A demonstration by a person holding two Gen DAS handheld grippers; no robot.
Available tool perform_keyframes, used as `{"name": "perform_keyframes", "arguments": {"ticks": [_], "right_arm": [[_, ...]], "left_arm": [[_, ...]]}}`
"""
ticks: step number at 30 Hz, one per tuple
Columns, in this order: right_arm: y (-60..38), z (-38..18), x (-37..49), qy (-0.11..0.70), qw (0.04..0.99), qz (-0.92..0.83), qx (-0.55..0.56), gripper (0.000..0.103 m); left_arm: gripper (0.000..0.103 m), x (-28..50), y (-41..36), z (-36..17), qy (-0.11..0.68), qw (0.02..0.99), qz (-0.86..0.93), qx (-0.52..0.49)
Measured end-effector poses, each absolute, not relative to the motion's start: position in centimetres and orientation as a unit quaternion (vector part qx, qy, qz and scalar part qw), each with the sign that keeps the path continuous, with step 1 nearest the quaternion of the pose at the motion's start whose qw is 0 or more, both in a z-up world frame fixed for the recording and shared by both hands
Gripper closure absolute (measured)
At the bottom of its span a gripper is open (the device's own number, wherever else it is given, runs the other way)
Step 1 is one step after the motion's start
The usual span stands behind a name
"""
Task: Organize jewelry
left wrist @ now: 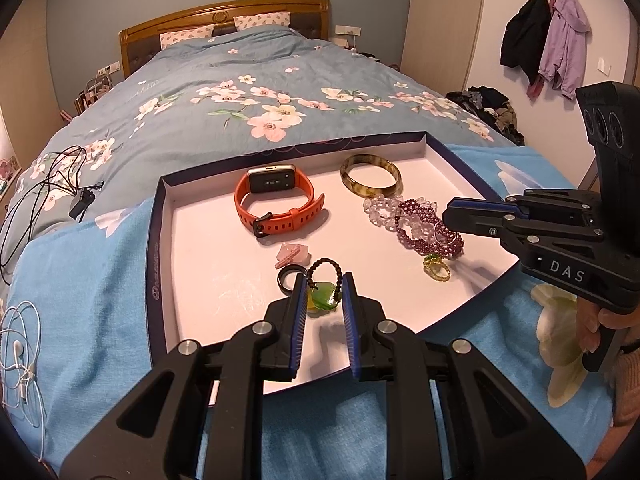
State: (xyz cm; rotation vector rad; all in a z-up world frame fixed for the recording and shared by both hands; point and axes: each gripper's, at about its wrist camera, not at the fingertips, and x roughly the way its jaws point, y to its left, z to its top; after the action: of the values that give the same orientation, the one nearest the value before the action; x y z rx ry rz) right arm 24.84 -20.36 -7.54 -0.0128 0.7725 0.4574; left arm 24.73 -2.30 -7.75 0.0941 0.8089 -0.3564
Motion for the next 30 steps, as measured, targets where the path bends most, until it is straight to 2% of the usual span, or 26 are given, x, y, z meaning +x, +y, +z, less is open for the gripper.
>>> {"name": "perform_keyframes", "arguments": {"ticks": [26,27,30], "right_arm": [[-20.2,-8.7,26.0,0.391,0.897,0.204,-0.004,0.097],[-20.2,-8.7,26.0,0.391,0.898,0.203,-0.003,0.096],[-20.5,-8.5,25.7,0.389,0.899,0.201,0.002,0.093]], "left_arm": [[0.085,25.7,-2.4,-9.0,0.407,0.899,-0.155,0.047],[0.084,25.7,-2.4,-9.0,0.408,0.899,-0.155,0.045],[0.071,25.6,-2.1,-8.8,0.403,0.902,-0.151,0.039]]}}
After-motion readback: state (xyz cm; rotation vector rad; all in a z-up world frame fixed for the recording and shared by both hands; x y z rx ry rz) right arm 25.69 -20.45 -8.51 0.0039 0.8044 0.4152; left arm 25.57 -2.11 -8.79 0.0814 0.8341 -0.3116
